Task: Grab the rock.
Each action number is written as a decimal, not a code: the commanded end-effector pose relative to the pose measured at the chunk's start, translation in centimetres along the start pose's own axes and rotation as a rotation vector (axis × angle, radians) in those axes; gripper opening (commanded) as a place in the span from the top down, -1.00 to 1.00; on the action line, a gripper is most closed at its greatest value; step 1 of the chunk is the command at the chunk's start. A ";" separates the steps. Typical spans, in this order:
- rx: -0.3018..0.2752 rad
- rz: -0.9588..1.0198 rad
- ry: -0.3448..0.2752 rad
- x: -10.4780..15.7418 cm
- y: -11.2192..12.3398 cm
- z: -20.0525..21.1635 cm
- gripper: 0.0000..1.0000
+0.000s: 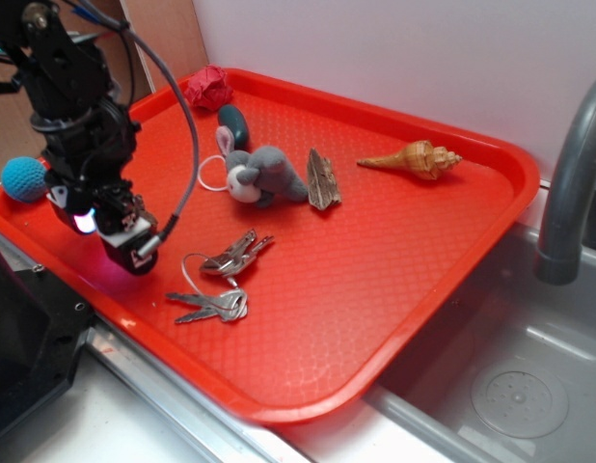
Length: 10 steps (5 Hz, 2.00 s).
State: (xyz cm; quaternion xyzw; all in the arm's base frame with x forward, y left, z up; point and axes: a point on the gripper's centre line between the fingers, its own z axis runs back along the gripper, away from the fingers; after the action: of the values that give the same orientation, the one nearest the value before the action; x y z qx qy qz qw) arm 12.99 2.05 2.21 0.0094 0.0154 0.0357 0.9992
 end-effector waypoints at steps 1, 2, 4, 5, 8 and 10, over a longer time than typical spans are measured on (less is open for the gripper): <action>0.010 0.002 -0.008 0.3 -0.3 0.4 -1.00; 0.012 0.006 -0.013 0.3 -0.4 0.3 -1.00; 0.017 0.028 -0.002 0.2 0.0 0.3 -1.00; 0.014 0.042 0.001 0.3 -0.4 0.3 -1.00; 0.007 0.021 0.005 0.3 -0.7 0.3 0.82; 0.034 -0.056 -0.030 -0.2 -2.1 0.7 -1.00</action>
State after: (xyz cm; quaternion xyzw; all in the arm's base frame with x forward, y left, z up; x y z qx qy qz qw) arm 12.97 -0.08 2.74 0.0285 0.0030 0.0080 0.9996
